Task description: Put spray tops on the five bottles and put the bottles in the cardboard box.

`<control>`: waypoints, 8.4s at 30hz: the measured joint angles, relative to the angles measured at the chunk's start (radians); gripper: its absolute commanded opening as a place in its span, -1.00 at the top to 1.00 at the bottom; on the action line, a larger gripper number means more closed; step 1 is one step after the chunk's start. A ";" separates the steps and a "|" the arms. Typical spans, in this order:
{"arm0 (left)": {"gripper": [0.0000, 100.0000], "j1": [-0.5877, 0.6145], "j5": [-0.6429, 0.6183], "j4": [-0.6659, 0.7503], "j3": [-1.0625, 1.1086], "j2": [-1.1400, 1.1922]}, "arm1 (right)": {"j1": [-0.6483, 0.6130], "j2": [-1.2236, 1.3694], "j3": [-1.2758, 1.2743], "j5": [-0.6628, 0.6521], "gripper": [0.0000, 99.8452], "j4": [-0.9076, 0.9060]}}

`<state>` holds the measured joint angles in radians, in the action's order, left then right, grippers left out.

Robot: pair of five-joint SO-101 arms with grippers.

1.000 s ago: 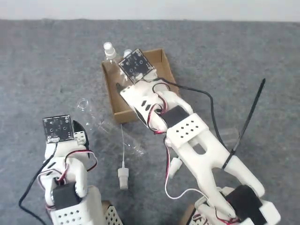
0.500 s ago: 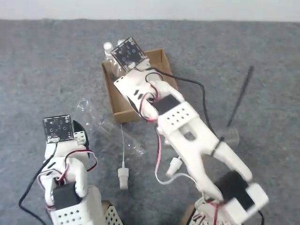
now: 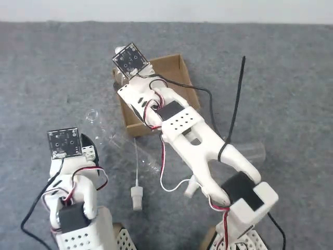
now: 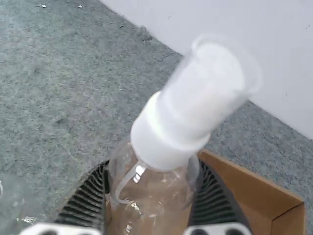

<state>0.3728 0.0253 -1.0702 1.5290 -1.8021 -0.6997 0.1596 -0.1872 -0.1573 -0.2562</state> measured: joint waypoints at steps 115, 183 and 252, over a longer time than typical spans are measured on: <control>0.86 0.000 0.000 0.000 0.000 0.000 | -0.005 0.015 0.012 -0.017 0.43 -0.408; 0.86 0.419 -0.166 0.092 0.000 0.000 | -0.166 -0.638 -0.348 0.087 0.43 -0.825; 0.86 0.443 -0.175 0.094 0.000 0.000 | -0.311 0.017 -0.397 0.092 0.44 0.471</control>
<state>0.8163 -0.1496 -0.9766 1.5290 -1.8021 -1.0111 0.1765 -0.5846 -0.0652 0.2148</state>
